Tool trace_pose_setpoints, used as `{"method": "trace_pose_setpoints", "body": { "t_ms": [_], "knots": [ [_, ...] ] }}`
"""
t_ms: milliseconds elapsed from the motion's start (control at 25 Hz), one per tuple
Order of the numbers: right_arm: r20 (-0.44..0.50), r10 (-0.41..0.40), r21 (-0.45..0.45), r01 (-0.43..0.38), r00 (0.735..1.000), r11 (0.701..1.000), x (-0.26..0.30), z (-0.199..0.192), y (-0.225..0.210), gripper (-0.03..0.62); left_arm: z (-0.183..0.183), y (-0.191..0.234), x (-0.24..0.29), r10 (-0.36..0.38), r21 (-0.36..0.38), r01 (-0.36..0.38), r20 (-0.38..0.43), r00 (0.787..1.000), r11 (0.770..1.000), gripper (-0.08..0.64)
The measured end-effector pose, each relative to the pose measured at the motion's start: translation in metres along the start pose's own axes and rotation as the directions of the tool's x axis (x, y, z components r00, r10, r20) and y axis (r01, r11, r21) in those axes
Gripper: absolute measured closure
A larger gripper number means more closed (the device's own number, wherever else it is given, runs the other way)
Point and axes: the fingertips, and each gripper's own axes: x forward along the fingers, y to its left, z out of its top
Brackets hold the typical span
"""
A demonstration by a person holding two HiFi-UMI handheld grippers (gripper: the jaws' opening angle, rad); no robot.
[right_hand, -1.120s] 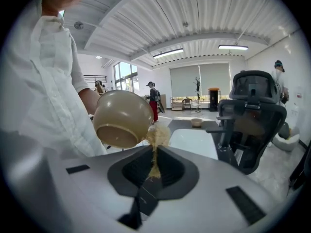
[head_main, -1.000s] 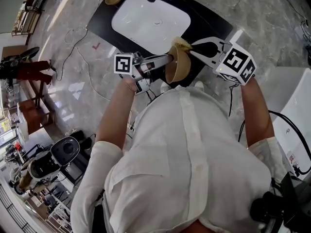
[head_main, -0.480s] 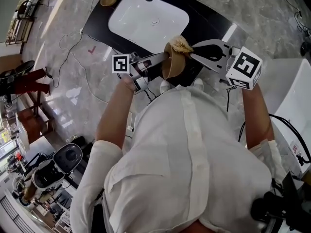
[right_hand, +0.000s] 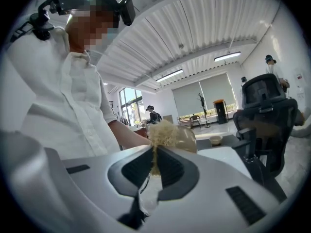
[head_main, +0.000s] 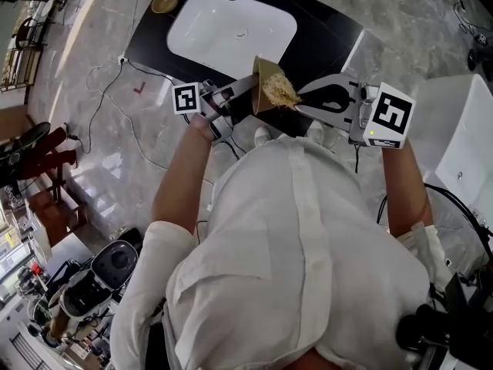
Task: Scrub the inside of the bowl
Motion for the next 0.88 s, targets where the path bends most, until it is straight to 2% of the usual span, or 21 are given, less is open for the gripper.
{"method": "trace_pose_setpoints", "body": {
  "t_ms": [280, 400, 600, 880],
  "knots": [
    [-0.02, 0.03, 0.007, -0.03, 0.999, 1.0, 0.03, -0.01, 0.019, 0.568, 0.01, -0.011, -0.011, -0.053, -0.033, 0.054, 0.027, 0.998, 0.998, 0.543],
    [-0.081, 0.024, -0.003, -0.024, 0.996, 1.0, 0.046, -0.023, 0.022, 0.568, 0.012, -0.026, -0.016, -0.1, -0.027, 0.101, 0.02, 0.995, 0.995, 0.543],
    [-0.169, -0.054, -0.005, 0.054, 0.984, 0.999, 0.063, -0.049, 0.008, 0.568, 0.004, -0.037, -0.019, -0.133, -0.028, 0.132, -0.044, 0.99, 0.991, 0.543],
    [-0.27, -0.159, -0.016, 0.16, 0.95, 0.987, 0.065, -0.074, -0.019, 0.568, -0.008, -0.035, -0.02, -0.107, 0.013, 0.111, -0.162, 0.981, 0.994, 0.543]
  ]
}}
